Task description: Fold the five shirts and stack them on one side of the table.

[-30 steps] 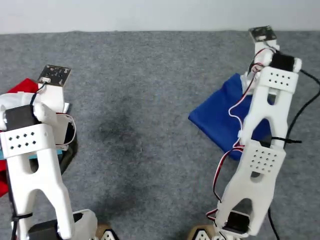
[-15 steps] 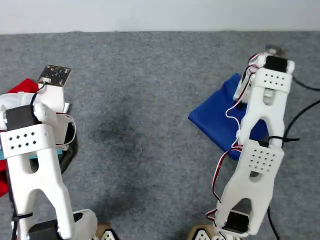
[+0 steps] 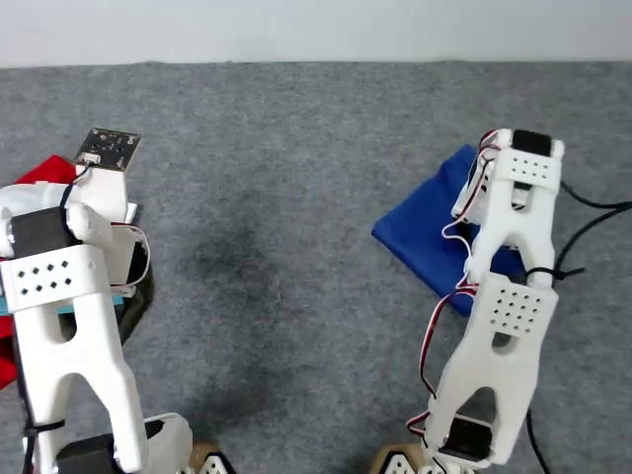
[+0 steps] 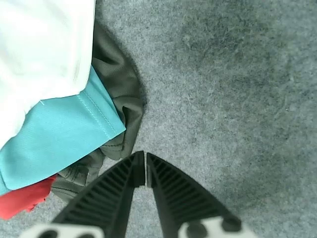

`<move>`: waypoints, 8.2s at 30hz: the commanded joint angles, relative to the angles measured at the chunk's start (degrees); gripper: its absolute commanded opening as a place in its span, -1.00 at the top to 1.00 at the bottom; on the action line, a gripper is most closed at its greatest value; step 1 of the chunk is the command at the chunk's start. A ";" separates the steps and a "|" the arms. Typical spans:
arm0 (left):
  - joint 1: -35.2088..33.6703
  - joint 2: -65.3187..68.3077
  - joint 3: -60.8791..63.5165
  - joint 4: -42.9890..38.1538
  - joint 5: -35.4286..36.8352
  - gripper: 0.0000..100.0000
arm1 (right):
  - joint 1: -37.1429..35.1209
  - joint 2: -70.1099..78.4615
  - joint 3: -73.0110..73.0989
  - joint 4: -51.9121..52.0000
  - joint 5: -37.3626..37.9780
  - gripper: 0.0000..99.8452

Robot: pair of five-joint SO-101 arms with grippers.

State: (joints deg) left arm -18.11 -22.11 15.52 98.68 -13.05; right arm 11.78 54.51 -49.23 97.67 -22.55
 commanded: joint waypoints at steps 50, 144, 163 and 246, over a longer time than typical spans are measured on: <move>0.00 -2.11 -0.31 -0.35 0.00 0.97 | 29.76 5.85 -33.05 4.44 58.99 0.35; -25.93 30.33 -46.37 -1.14 -21.19 0.55 | 9.71 -53.41 46.95 5.14 46.15 0.96; -26.73 42.55 -54.64 -4.13 -20.92 0.97 | 9.98 -54.37 53.89 5.14 46.07 0.97; 6.77 17.93 -27.82 1.67 -1.67 0.72 | -23.08 -49.54 60.40 1.45 46.51 0.58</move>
State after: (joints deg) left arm -10.99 1.10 -11.47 99.12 -17.27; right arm -10.81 3.34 11.60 99.87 24.13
